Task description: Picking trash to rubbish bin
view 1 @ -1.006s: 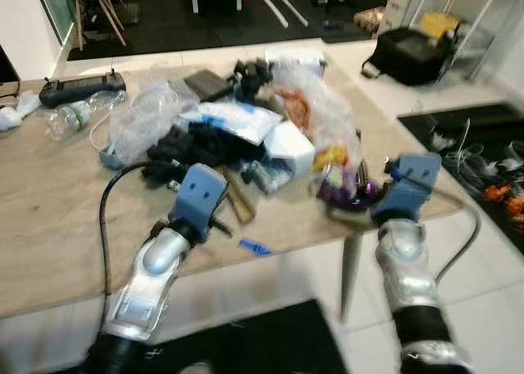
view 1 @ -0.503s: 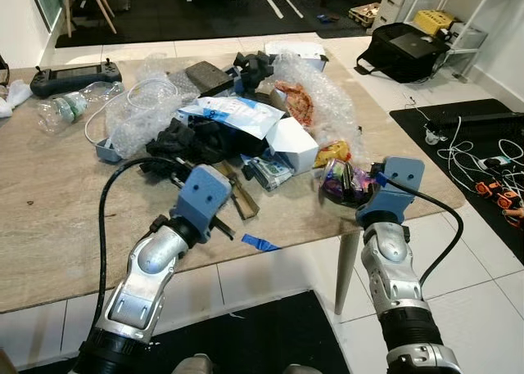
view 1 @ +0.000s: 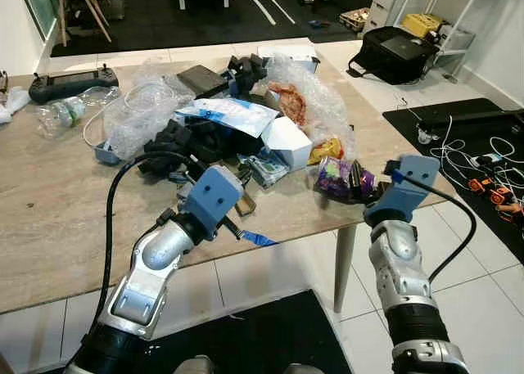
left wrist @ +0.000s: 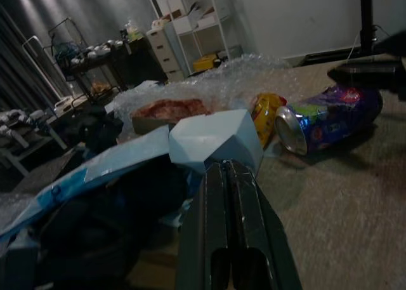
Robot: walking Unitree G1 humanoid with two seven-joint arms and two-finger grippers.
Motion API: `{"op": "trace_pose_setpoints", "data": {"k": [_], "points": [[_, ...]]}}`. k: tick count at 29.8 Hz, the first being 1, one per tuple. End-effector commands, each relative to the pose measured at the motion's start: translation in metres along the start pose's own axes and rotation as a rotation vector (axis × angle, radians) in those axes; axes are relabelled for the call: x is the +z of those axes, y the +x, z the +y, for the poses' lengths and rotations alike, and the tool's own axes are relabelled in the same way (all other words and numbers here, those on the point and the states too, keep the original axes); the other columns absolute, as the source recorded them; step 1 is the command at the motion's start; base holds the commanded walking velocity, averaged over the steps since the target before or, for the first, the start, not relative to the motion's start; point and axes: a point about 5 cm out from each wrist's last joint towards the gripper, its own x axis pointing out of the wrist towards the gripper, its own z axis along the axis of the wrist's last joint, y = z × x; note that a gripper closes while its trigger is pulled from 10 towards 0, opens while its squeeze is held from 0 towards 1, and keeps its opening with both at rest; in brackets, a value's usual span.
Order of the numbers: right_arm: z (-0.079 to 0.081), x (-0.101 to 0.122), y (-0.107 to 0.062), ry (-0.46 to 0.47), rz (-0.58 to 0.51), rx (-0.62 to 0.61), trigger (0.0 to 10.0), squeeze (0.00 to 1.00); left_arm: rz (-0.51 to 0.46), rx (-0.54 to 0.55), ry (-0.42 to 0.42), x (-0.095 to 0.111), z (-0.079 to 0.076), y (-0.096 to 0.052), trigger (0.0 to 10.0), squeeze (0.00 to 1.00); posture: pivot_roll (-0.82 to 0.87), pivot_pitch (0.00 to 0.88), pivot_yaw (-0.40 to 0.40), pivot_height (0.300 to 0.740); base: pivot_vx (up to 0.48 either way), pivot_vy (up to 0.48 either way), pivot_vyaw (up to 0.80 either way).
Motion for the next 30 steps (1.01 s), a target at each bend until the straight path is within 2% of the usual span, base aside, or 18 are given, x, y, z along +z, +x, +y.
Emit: {"op": "trace_pose_setpoints", "data": {"k": [1,2,3,12,25,26,27,28,29,30], "points": [[-0.003,-0.004,0.002,0.015,0.036,-0.006,10.0,0.87,0.017,-0.028,0.021,-0.003,-0.002,0.0,10.0,0.0,0.04,0.05,-0.027,0.74,0.0,0.0,0.0],[-0.006,-0.005,0.003,0.014,0.043,-0.016,10.0,0.33,0.016,-0.031,0.024,-0.003,-0.002,0.001,10.0,0.0,0.04,0.05,-0.026,0.74,0.0,0.0,0.0],[-0.008,-0.006,0.003,0.014,0.047,-0.024,10.0,0.02,0.016,-0.032,0.026,-0.003,-0.001,0.002,10.0,0.0,0.04,0.05,-0.026,0.74,0.0,0.0,0.0],[-0.012,-0.011,0.01,0.066,0.085,-0.023,10.0,0.0,0.014,-0.04,0.035,-0.002,-0.002,0.003,10.0,0.0,0.03,0.057,-0.02,0.74,0.0,0.0,0.0],[-0.009,-0.017,0.014,0.072,0.128,0.005,10.0,0.0,0.016,-0.066,0.06,-0.002,-0.004,0.003,10.0,0.0,0.03,0.062,-0.022,0.74,0.0,0.0,0.0],[-0.009,-0.019,0.014,0.087,0.139,0.002,8.3,0.0,0.016,-0.067,0.061,-0.002,-0.004,0.003,10.0,0.0,0.03,0.062,-0.023,0.74,0.0,0.0,0.0],[-0.009,-0.02,0.014,0.098,0.146,-0.002,8.3,0.0,0.015,-0.067,0.062,-0.002,-0.004,0.004,10.0,0.0,0.03,0.062,-0.023,0.74,0.0,0.0,0.0],[-0.009,-0.022,0.014,0.11,0.161,-0.004,7.4,0.0,0.015,-0.067,0.063,-0.002,-0.004,0.004,10.0,0.0,0.03,0.062,-0.023,0.74,0.0,0.0,0.0],[-0.009,-0.022,0.014,0.11,0.161,-0.004,7.4,0.0,0.015,-0.067,0.063,-0.002,-0.004,0.004,10.0,0.0,0.03,0.062,-0.023,0.74,0.0,0.0,0.0],[-0.008,-0.024,0.013,0.119,0.169,-0.003,6.3,0.0,0.015,-0.066,0.065,-0.002,-0.004,0.004,10.0,0.0,0.03,0.062,-0.023,0.74,0.0,0.0,0.0]]}}
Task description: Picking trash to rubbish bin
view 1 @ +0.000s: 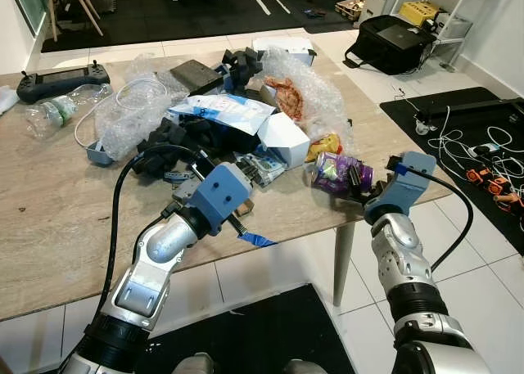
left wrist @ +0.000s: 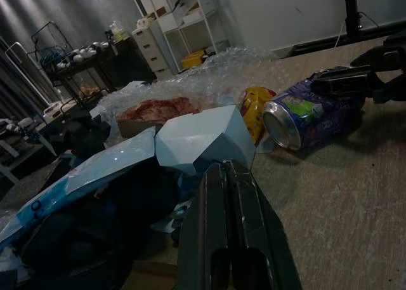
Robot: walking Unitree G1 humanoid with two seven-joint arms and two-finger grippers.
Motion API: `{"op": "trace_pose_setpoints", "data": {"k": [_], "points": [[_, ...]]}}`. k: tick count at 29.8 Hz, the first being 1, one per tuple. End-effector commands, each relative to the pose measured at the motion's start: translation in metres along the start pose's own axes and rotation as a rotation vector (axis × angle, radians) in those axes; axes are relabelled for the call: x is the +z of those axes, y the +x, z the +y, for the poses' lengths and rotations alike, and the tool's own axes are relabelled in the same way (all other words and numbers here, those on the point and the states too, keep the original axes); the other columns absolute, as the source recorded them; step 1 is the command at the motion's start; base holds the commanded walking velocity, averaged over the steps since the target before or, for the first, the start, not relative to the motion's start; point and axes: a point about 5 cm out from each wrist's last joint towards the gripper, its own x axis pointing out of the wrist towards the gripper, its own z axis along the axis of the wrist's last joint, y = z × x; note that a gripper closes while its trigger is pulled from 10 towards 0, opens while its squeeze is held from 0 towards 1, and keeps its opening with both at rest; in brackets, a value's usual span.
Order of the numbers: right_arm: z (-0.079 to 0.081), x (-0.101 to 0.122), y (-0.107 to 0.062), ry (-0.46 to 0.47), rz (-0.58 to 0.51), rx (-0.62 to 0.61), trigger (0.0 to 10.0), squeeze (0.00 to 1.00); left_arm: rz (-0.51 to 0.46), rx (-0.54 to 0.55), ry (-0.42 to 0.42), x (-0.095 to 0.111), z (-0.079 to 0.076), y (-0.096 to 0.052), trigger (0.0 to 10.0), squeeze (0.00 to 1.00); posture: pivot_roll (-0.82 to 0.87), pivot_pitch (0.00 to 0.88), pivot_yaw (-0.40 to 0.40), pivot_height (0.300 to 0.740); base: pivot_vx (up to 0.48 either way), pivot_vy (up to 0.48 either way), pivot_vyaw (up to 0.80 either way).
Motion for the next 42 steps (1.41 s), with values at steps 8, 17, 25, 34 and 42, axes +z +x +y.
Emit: {"op": "trace_pose_setpoints", "data": {"k": [8,17,25,34,42], "points": [[-0.001,-0.014,-0.003,0.043,0.066,-0.023,0.0,0.0,0.012,-0.033,0.029,-0.002,-0.002,0.0,10.0,0.0,0.03,0.061,-0.022,0.74,0.0,0.0,0.0],[0.0,-0.018,-0.004,0.08,0.08,-0.032,0.0,0.0,0.015,-0.039,0.038,-0.003,-0.003,0.0,10.0,0.0,0.03,0.06,-0.022,0.74,0.0,0.0,0.0],[0.004,-0.02,-0.006,0.09,0.081,-0.019,0.0,0.0,0.019,-0.043,0.041,-0.004,-0.004,-0.002,10.0,0.0,0.04,0.055,-0.026,0.74,0.0,0.0,0.0],[0.041,0.01,-0.013,0.07,-0.116,0.23,10.0,0.0,0.022,0.022,-0.03,-0.006,0.003,-0.008,10.0,0.0,0.04,0.05,-0.032,0.74,0.0,0.0,0.0],[0.086,0.061,-0.026,-0.016,-0.359,0.41,10.0,0.0,0.04,0.227,-0.264,-0.016,0.026,-0.021,10.0,0.0,0.04,0.036,-0.039,0.74,0.0,0.0,0.0]]}}
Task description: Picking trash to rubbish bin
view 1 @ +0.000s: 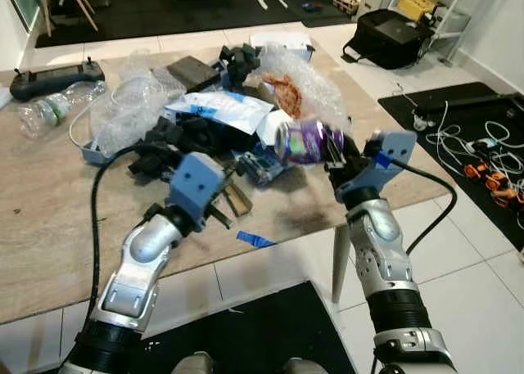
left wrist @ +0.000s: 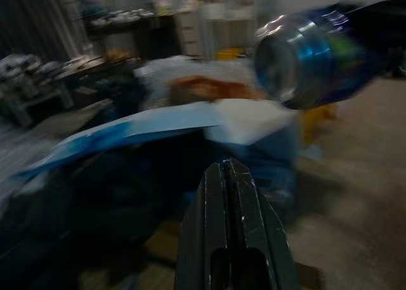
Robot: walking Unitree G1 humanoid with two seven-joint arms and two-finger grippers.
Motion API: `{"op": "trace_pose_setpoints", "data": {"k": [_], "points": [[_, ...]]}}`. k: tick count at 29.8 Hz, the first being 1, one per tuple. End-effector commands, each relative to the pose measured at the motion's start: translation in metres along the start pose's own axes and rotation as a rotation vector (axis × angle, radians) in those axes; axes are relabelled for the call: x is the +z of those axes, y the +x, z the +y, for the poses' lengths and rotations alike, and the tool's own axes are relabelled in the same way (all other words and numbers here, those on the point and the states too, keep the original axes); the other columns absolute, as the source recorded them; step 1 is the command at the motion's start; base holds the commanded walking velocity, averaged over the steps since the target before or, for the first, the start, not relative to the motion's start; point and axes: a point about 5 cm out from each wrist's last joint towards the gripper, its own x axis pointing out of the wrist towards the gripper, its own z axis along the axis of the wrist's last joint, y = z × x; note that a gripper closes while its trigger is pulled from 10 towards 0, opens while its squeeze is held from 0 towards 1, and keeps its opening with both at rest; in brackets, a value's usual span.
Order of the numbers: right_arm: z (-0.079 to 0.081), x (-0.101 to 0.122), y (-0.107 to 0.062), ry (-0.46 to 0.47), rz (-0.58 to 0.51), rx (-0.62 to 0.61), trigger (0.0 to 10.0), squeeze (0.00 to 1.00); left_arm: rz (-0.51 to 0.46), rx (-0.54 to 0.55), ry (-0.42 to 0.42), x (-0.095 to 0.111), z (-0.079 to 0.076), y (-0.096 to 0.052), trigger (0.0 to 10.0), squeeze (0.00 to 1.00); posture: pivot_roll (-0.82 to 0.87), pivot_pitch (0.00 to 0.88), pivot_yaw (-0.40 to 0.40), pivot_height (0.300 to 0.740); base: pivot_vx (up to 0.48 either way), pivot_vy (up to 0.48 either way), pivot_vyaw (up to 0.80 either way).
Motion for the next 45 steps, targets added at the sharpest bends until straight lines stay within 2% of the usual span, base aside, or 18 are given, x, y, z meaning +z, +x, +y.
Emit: {"op": "trace_pose_setpoints", "data": {"k": [1,3,6,7,9,10,11,12,13,17,19,28,45], "points": [[0.003,0.004,0.001,-0.039,-0.021,0.005,10.0,0.0,0.037,0.034,-0.02,-0.007,0.004,-0.005,10.0,0.0,0.04,0.033,-0.043,0.74,0.0,0.0,0.0],[0.003,0.007,0.002,-0.056,-0.034,0.0,10.0,0.0,0.042,0.048,-0.01,-0.008,0.006,-0.006,10.0,0.0,0.04,0.033,-0.046,0.74,0.0,0.0,0.0],[0.0,0.011,0.003,-0.079,-0.053,-0.039,10.0,0.0,0.037,0.114,-0.053,-0.007,0.013,-0.008,10.0,0.0,0.04,0.028,-0.051,0.74,0.0,0.0,0.0],[-0.005,0.01,0.001,-0.158,-0.05,-0.063,10.0,0.0,0.046,0.211,-0.105,-0.008,0.023,-0.01,10.0,0.0,0.04,0.028,-0.053,0.74,0.0,0.0,0.0],[-0.007,0.009,-0.001,-0.229,-0.036,-0.072,10.0,0.0,0.065,0.28,-0.077,-0.01,0.03,-0.012,10.0,0.0,0.04,0.026,-0.056,0.74,0.0,0.0,0.0],[-0.007,0.009,-0.001,-0.229,-0.036,-0.072,10.0,0.0,0.065,0.28,-0.077,-0.01,0.03,-0.012,10.0,0.0,0.04,0.026,-0.056,0.74,0.0,0.0,0.0],[-0.009,0.008,-0.003,-0.257,-0.031,-0.077,10.0,0.0,0.106,0.305,-0.019,-0.014,0.032,-0.013,10.0,0.0,0.04,0.027,-0.058,0.74,0.0,0.0,0.0],[-0.009,0.008,-0.003,-0.257,-0.031,-0.077,10.0,0.0,0.106,0.305,-0.019,-0.014,0.032,-0.013,10.0,0.0,0.04,0.027,-0.058,0.74,0.0,0.0,0.0],[-0.013,0.004,-0.006,-0.276,0.006,-0.099,10.0,0.0,0.151,0.35,0.062,-0.019,0.036,-0.015,10.0,0.0,0.04,0.028,-0.061,0.74,0.0,0.0,0.0],[-0.015,0.001,-0.008,-0.275,0.031,-0.105,10.0,0.0,0.159,0.411,0.102,-0.019,0.04,-0.015,10.0,0.0,0.03,0.029,-0.063,0.74,0.0,0.0,-0.2],[-0.015,-0.001,-0.009,-0.277,0.044,-0.107,10.0,0.0,0.156,0.445,0.087,-0.018,0.041,-0.014,10.0,0.0,0.03,0.032,-0.062,0.74,0.0,0.0,-0.8],[-0.019,-0.013,-0.013,-0.31,0.114,-0.133,10.0,0.0,0.127,0.449,0.049,-0.012,0.036,-0.009,10.0,0.0,0.03,0.04,-0.062,0.74,0.0,0.0,-0.8],[-0.024,-0.032,-0.024,-0.308,0.206,-0.151,10.0,0.0,0.128,0.392,0.054,-0.015,0.028,-0.005,10.0,0.0,0.04,0.046,-0.057,0.74,0.0,0.0,-0.8]]}}
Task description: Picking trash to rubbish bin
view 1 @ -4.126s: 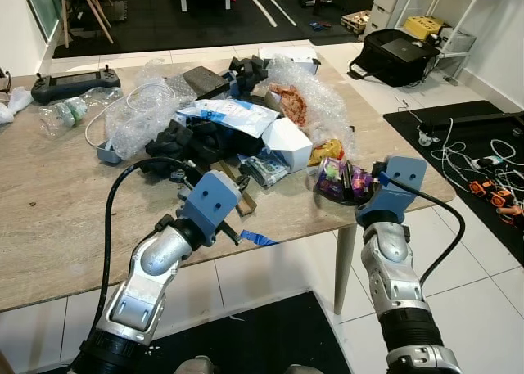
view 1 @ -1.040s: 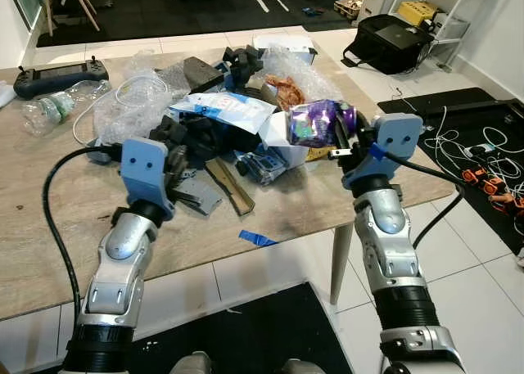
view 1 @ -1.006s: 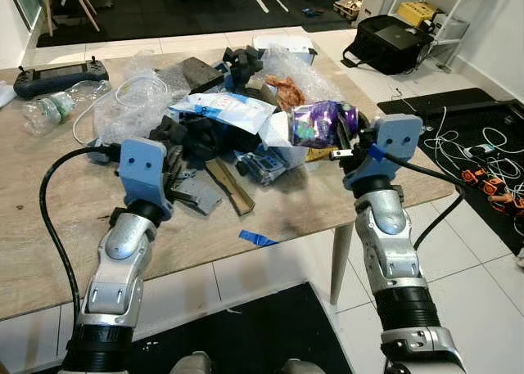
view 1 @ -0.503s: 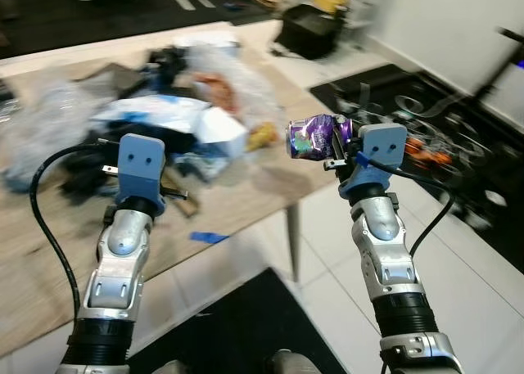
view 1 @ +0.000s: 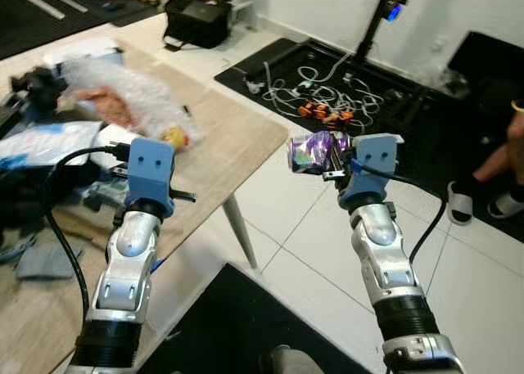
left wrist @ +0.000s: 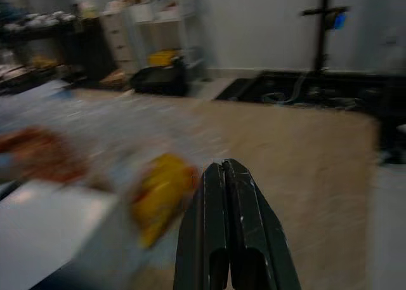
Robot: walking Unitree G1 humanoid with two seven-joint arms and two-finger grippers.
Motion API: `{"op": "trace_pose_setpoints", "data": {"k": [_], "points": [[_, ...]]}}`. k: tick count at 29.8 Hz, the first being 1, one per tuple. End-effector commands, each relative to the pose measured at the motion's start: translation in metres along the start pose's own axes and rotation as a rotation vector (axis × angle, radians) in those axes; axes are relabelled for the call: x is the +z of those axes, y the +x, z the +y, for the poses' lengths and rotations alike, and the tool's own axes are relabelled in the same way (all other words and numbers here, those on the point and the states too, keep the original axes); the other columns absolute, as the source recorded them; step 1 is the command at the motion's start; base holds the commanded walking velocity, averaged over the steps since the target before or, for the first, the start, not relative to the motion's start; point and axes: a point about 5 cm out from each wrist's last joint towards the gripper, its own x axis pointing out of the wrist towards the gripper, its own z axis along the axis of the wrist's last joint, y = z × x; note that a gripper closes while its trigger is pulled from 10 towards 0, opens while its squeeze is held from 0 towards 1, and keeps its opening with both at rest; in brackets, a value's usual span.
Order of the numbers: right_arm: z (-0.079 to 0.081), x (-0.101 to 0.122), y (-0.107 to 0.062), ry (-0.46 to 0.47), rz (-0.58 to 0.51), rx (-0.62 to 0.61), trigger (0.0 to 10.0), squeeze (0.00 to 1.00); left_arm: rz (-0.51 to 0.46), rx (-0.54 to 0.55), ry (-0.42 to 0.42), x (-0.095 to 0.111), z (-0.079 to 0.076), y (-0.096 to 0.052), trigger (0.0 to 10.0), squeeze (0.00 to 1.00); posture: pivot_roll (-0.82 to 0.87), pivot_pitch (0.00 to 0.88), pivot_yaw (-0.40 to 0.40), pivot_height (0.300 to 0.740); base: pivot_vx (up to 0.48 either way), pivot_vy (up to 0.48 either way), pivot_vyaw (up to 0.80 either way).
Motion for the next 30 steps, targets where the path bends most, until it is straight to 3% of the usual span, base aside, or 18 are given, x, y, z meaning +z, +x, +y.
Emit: {"op": "trace_pose_setpoints", "data": {"k": [1,14,21,30], "points": [[-0.001,-0.008,-0.004,-0.005,0.031,-0.005,10.0,0.0,0.009,-0.012,-0.007,-0.003,-0.002,-0.001,10.0,0.0,0.04,0.046,-0.057,0.74,0.0,0.0,-0.8],[0.0,-0.022,-0.01,0.005,0.087,-0.016,10.0,0.0,0.017,-0.029,-0.009,-0.006,-0.004,-0.002,10.0,0.0,0.04,0.051,-0.049,0.74,0.0,0.0,-0.8],[-0.001,-0.041,-0.016,0.034,0.172,-0.037,10.0,0.0,0.068,-0.019,-0.003,-0.022,-0.002,-0.009,10.0,0.0,0.04,0.049,-0.043,0.74,0.0,0.0,-0.8],[-0.002,-0.045,-0.018,0.03,0.189,-0.038,10.0,0.0,0.091,-0.024,0.008,-0.03,-0.001,-0.013,10.0,0.0,0.04,0.049,-0.042,0.74,0.0,0.0,-0.8]]}}
